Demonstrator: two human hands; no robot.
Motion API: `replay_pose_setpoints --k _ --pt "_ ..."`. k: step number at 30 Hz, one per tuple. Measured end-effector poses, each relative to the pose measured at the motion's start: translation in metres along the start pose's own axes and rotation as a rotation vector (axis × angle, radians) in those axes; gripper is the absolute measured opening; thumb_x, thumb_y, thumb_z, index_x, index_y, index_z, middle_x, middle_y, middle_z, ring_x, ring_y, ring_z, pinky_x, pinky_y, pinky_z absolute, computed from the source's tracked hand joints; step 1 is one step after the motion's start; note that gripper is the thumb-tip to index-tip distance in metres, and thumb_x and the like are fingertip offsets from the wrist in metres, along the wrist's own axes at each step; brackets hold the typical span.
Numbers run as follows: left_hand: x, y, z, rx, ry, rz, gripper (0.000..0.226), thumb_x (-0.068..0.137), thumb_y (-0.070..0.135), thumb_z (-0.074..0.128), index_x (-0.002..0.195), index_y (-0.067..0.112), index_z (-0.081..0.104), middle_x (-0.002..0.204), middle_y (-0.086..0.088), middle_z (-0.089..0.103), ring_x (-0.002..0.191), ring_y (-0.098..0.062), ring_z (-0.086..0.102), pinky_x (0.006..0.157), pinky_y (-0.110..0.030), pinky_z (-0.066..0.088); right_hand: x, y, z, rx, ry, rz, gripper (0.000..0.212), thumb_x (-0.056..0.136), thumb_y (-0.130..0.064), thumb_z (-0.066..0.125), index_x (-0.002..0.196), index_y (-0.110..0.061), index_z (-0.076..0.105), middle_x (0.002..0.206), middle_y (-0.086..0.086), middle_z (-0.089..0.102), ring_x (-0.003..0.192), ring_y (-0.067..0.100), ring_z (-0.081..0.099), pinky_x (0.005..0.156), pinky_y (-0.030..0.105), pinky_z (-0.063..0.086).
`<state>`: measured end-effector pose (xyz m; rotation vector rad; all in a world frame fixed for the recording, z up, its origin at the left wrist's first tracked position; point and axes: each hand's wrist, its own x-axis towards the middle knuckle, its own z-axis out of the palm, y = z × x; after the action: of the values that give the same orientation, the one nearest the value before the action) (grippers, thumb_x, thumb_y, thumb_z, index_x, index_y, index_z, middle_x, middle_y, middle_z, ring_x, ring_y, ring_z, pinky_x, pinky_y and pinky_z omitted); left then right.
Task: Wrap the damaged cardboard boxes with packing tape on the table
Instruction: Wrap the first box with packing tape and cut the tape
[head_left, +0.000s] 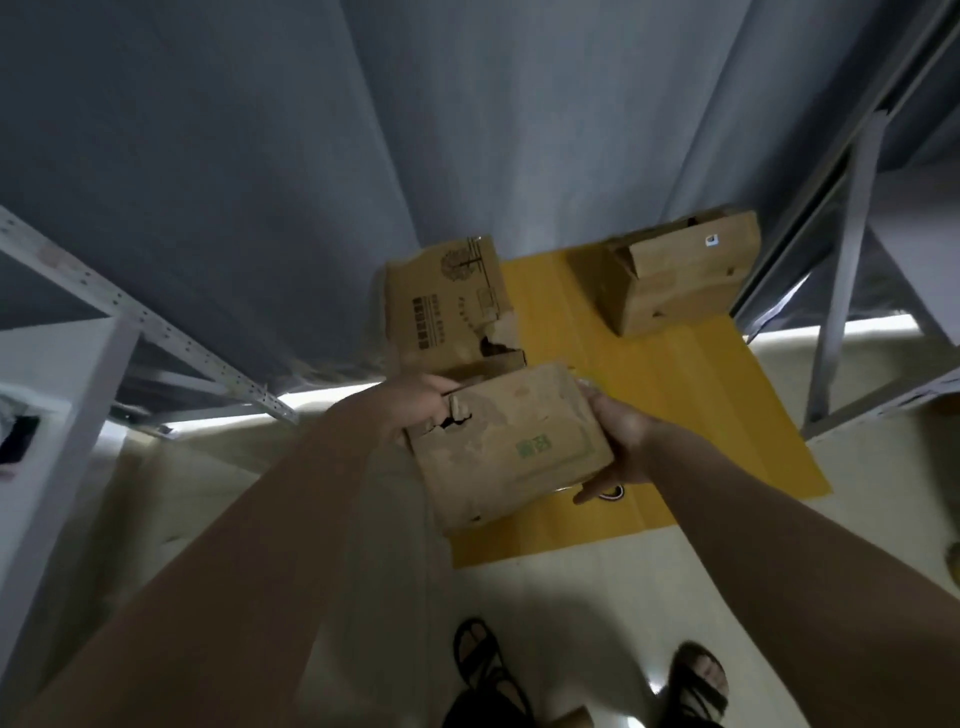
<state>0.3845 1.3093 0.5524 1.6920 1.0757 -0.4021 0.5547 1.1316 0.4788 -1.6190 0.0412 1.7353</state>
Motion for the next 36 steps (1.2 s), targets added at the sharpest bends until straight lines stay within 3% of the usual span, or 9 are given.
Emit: replay_pose_setpoints --k 4,7,12,16,20,24,27,31,36 --pt "0.029 -0.040 0.019 -0.024 0.022 -0.105 0.055 0.083 -0.012 0.048 0.126 0.016 0.066 0.125 -0.011 0.064 0.114 -0.033 0.059 0.089 -0.033 0.051 0.035 0.020 0.000 0.025 -0.064 0.109 0.095 0.075 -0.081 0.044 0.143 -0.015 0.038 0.142 0.019 0.044 0.125 0.047 0.044 0.083 0.067 0.046" --pt "0.049 -0.071 0.040 -0.163 0.045 -0.168 0.046 0.085 -0.005 0.057 0.123 0.017 0.067 0.126 -0.010 0.062 0.114 -0.033 0.058 0.093 -0.048 0.053 0.057 0.029 0.003 -0.046 -0.002 0.143 0.099 0.069 -0.083 0.052 0.146 -0.023 0.033 0.148 0.018 0.035 0.131 0.049 0.036 0.089 0.073 0.039" --pt "0.078 -0.098 0.082 -0.421 0.162 -0.165 0.030 0.081 0.007 0.070 0.105 0.025 0.068 0.122 -0.006 0.064 0.110 -0.026 0.059 0.077 -0.037 0.055 0.086 0.040 -0.027 -0.100 0.067 0.111 0.101 0.065 -0.085 0.052 0.144 -0.025 0.036 0.147 0.015 0.036 0.131 0.045 0.037 0.098 0.070 0.034" --pt "0.096 -0.098 0.113 -0.525 0.214 -0.143 0.028 0.084 0.014 0.068 0.108 0.027 0.066 0.126 -0.008 0.061 0.112 -0.028 0.058 0.084 -0.039 0.051 0.101 0.035 -0.057 -0.078 0.067 0.008 0.085 0.072 -0.083 0.049 0.122 -0.016 0.058 0.121 0.011 0.064 0.114 0.034 0.057 0.103 0.059 0.039" --pt "0.116 -0.077 0.139 -0.497 0.254 -0.067 0.030 0.090 0.034 0.065 0.117 0.023 0.063 0.136 -0.008 0.054 0.121 -0.030 0.053 0.093 -0.044 0.049 0.104 0.022 -0.077 -0.035 0.147 -0.121 0.059 0.079 -0.072 0.056 0.093 -0.016 0.067 0.071 0.008 0.074 0.075 0.027 0.070 0.069 0.037 0.053" --pt "0.136 -0.051 0.160 -0.452 0.318 0.011 0.067 0.088 0.069 0.047 0.131 0.018 0.057 0.131 -0.003 0.056 0.109 -0.023 0.057 0.085 -0.040 0.046 0.105 0.008 -0.109 -0.042 0.150 -0.220 0.056 0.079 -0.070 0.057 0.089 -0.016 0.067 0.071 0.007 0.074 0.063 0.024 0.071 0.064 0.033 0.052" --pt "0.152 -0.035 0.168 -0.404 0.361 0.084 0.071 0.091 0.071 0.034 0.121 0.014 0.062 0.117 -0.007 0.059 0.097 -0.023 0.057 0.085 -0.040 0.045 0.108 -0.003 -0.129 -0.052 0.139 -0.312 0.056 0.083 -0.066 0.055 0.103 -0.015 0.066 0.092 0.011 0.072 0.080 0.027 0.069 0.081 0.037 0.056" --pt "0.178 -0.025 0.179 -0.403 0.417 0.190 0.066 0.094 0.065 0.037 0.120 0.011 0.063 0.119 -0.010 0.062 0.107 -0.028 0.058 0.094 -0.043 0.045 0.115 -0.008 -0.150 0.046 0.018 -0.398 0.046 0.086 -0.059 0.057 0.084 -0.014 0.066 0.069 0.008 0.072 0.059 0.021 0.070 0.049 0.028 0.056" --pt "0.196 -0.025 0.180 -0.439 0.426 0.187 0.070 0.092 0.068 0.040 0.137 0.017 0.054 0.137 -0.009 0.057 0.118 -0.030 0.056 0.105 -0.046 0.042 0.132 -0.002 -0.160 0.084 -0.037 -0.573 0.038 0.089 -0.049 0.060 0.089 -0.011 0.063 0.064 0.007 0.071 0.055 0.020 0.070 0.047 0.027 0.054"
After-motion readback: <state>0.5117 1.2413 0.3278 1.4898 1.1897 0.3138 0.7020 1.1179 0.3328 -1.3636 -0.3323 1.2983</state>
